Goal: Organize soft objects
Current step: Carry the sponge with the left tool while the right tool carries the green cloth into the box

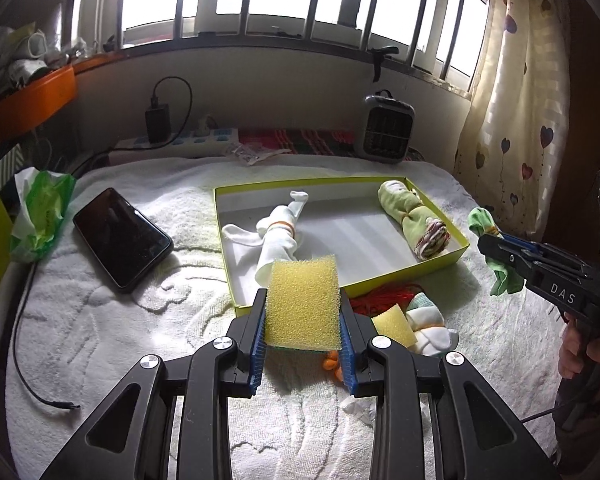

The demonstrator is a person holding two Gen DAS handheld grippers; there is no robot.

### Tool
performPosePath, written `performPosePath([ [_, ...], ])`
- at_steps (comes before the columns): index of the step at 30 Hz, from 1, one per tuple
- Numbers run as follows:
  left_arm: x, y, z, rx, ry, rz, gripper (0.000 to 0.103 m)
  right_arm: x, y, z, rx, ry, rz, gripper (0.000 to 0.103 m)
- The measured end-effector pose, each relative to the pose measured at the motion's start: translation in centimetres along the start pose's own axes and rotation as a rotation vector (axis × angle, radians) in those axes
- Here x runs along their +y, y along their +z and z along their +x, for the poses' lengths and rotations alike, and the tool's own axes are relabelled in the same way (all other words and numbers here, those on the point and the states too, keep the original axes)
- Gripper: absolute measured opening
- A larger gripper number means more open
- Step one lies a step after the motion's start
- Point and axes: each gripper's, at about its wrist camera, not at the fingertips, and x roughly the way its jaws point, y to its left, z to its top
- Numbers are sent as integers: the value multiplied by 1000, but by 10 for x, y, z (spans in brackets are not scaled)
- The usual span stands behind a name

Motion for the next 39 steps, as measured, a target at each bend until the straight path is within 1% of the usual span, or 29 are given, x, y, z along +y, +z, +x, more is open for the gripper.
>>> performPosePath([
  [7, 3, 17, 21, 10, -16, -17, 29, 7, 16, 17, 12, 23, -17, 22],
  [10, 1, 25, 30, 13, -11, -5, 29, 9, 21, 27, 25, 30, -19, 22],
  [19, -4, 45, 56, 33, -37, 8, 29, 12, 36, 59, 65, 61, -29, 22],
  [31, -6, 51, 96, 96, -43, 5, 29, 13, 48, 95, 114, 78, -55, 22],
  [35, -10, 52, 105, 106, -37, 26, 29, 13, 50, 106, 128, 88, -57, 22],
  [37, -13, 53, 109, 111, -32, 36, 29, 15, 50, 112, 137, 88, -65, 22],
  [39, -16, 53, 112, 108, -6, 58, 29, 17, 50, 119, 149, 87, -73, 22],
])
